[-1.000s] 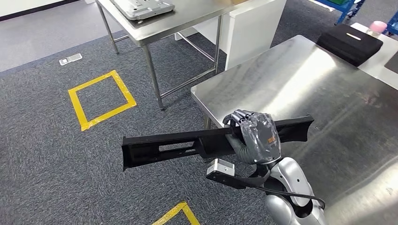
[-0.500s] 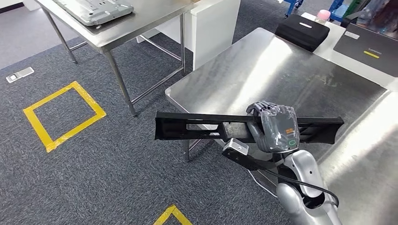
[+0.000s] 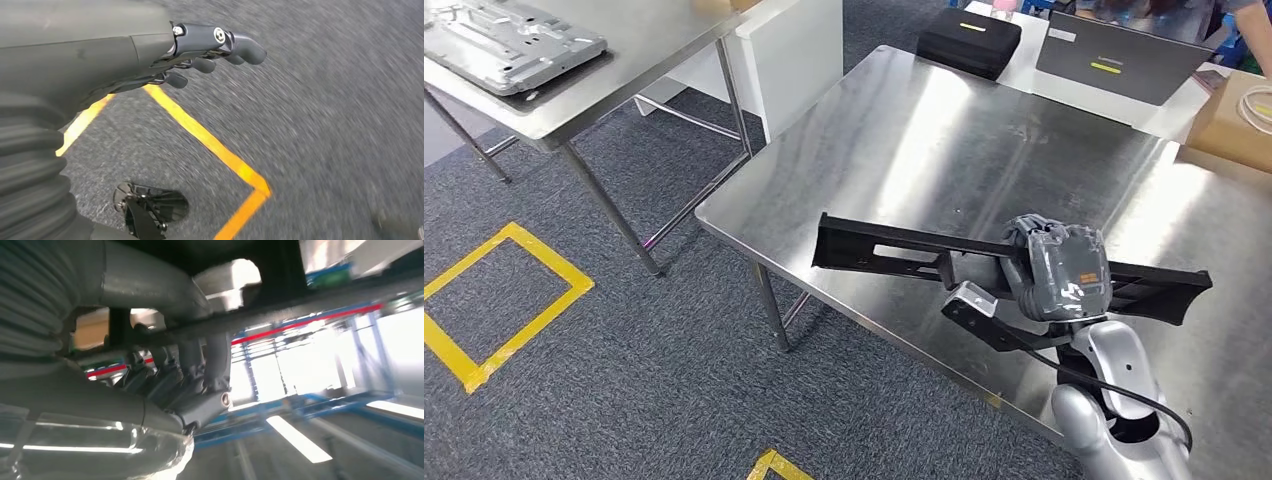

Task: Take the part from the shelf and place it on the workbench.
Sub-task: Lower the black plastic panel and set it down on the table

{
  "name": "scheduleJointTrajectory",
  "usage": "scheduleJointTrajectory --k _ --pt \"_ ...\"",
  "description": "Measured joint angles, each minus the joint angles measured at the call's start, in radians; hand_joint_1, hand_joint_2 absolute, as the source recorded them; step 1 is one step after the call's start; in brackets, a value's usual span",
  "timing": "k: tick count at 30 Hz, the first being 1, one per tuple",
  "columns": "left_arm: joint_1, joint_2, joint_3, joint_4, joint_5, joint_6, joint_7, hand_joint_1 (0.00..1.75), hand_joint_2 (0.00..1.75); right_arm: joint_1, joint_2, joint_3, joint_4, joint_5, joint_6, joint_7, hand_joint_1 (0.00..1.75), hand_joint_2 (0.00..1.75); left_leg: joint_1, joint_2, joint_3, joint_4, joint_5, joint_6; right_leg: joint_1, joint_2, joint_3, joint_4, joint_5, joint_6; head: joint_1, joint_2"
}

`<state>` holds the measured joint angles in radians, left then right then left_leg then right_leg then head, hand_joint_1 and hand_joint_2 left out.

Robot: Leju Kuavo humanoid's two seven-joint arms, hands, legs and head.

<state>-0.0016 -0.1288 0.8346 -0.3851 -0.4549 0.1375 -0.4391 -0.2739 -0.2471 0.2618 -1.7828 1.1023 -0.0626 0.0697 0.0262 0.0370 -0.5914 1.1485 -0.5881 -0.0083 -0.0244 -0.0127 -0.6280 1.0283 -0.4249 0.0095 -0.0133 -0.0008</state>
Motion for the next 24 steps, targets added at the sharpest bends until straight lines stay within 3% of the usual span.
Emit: scheduleJointTrajectory --k 2,3,4,6,8,9,11,12,14,16,18,19,20,22,24 --pt "0.002 0.001 0.003 0.001 -0.006 0.0 -0.001 0.0 1.75 0.001 -0.006 -0.009 0.008 0.006 -0.001 0.006 1.69 1.75 0.0 -0.031 -0.067 0.126 -0.055 0.0 0.004 0.029 0.0 0.0 -0.001 -0.01 -0.002 0.0" --pt "0.003 0.002 0.004 0.003 -0.009 0.0 -0.001 0.0 1.75 0.002 -0.009 -0.014 0.013 0.011 -0.001 0.011 1.69 1.75 0.0 -0.036 -0.091 0.162 -0.06 0.0 0.005 0.045 0.001 0.001 -0.001 -0.01 -0.002 0.0" --pt "0.002 0.002 0.006 0.004 -0.013 0.0 -0.002 0.0 1.75 0.003 -0.012 -0.02 0.018 0.018 0.0 0.018 1.69 1.75 0.0 -0.038 -0.097 0.162 -0.044 0.002 0.006 0.061 0.002 0.001 -0.001 -0.01 -0.002 0.0" --pt "0.0 0.004 0.008 0.006 -0.024 0.0 -0.004 0.0 1.75 0.002 -0.018 -0.034 0.027 0.031 0.003 0.033 1.69 1.75 0.002 -0.054 -0.061 0.063 0.031 0.007 0.006 0.091 0.005 0.003 -0.001 -0.01 -0.003 0.0" --pt "-0.004 0.007 0.009 0.01 -0.037 0.0 -0.005 0.0 1.75 -0.004 -0.027 -0.051 0.044 0.041 0.011 0.045 1.69 1.75 0.005 -0.089 -0.014 -0.05 0.082 0.015 0.01 0.115 0.004 0.006 -0.001 -0.005 -0.003 0.0" --pt "-0.007 0.008 0.009 0.012 -0.043 0.0 -0.005 0.0 1.75 -0.009 -0.033 -0.061 0.056 0.042 0.016 0.049 1.69 1.75 0.004 -0.099 -0.002 -0.08 0.09 0.019 0.011 0.126 0.001 0.006 0.001 0.0 -0.002 0.0" --pt "-0.014 0.009 0.01 0.016 -0.053 0.0 -0.005 0.0 1.75 -0.019 -0.048 -0.081 0.083 0.045 0.021 0.051 1.69 1.75 -0.002 -0.088 0.002 -0.088 0.091 0.028 0.012 0.144 -0.006 0.002 0.006 0.015 -0.002 0.0" --pt "-0.019 0.009 0.01 0.017 -0.056 0.0 -0.006 0.0 1.75 -0.024 -0.057 -0.09 0.097 0.046 0.02 0.049 1.69 1.75 -0.003 -0.077 0.003 -0.093 0.096 0.036 0.013 0.139 -0.01 0.004 0.007 0.021 -0.002 0.0" --pt "-0.026 0.009 0.01 0.019 -0.063 0.0 -0.006 0.0 1.75 -0.047 -0.076 -0.109 0.132 0.053 0.016 0.045 1.69 1.75 -0.001 -0.056 0.007 -0.103 0.104 0.053 0.017 0.092 -0.037 0.045 -0.01 0.025 0.002 0.0" --pt "-0.029 0.01 0.01 0.022 -0.072 0.002 -0.006 0.0 1.75 -0.085 -0.091 -0.123 0.182 0.071 0.011 0.043 1.69 1.75 -0.002 -0.036 0.007 -0.108 0.107 0.062 0.016 0.039 -0.098 0.162 -0.059 0.02 0.009 0.0" --pt "-0.03 0.011 0.01 0.026 -0.079 0.005 -0.006 0.0 1.75 -0.127 -0.109 -0.128 0.247 0.093 0.008 0.039 1.69 1.75 -0.004 -0.019 0.006 -0.107 0.107 0.063 0.009 0.026 -0.154 0.275 -0.095 0.026 0.012 0.0" --pt "-0.032 0.011 0.01 0.027 -0.082 0.008 -0.005 0.0 1.75 -0.148 -0.119 -0.128 0.282 0.101 0.006 0.035 1.69 1.75 -0.003 -0.012 0.005 -0.107 0.107 0.062 0.005 0.024 -0.157 0.286 -0.094 0.034 0.013 0.0" --pt "-0.034 0.011 0.01 0.03 -0.085 0.009 -0.005 0.0 1.75 -0.169 -0.129 -0.129 0.316 0.105 0.003 0.031 1.69 1.75 -0.002 -0.007 0.006 -0.107 0.106 0.06 0.0 0.021 -0.138 0.253 -0.078 0.045 0.013 0.0" --pt "-0.039 0.012 0.01 0.033 -0.091 0.013 -0.005 0.0 1.75 -0.214 -0.146 -0.129 0.38 0.11 -0.006 0.021 1.69 1.75 -0.001 -0.001 0.009 -0.106 0.103 0.053 -0.009 0.005 -0.061 0.111 -0.03 0.065 0.015 0.0" --pt "-0.043 0.015 0.011 0.037 -0.093 0.017 -0.006 0.0 1.75 -0.26 -0.16 -0.127 0.44 0.119 -0.015 0.011 1.69 1.75 -0.006 0.002 0.01 -0.106 0.1 0.041 -0.004 -0.004 -0.007 0.014 -0.005 0.064 0.016 0.0"
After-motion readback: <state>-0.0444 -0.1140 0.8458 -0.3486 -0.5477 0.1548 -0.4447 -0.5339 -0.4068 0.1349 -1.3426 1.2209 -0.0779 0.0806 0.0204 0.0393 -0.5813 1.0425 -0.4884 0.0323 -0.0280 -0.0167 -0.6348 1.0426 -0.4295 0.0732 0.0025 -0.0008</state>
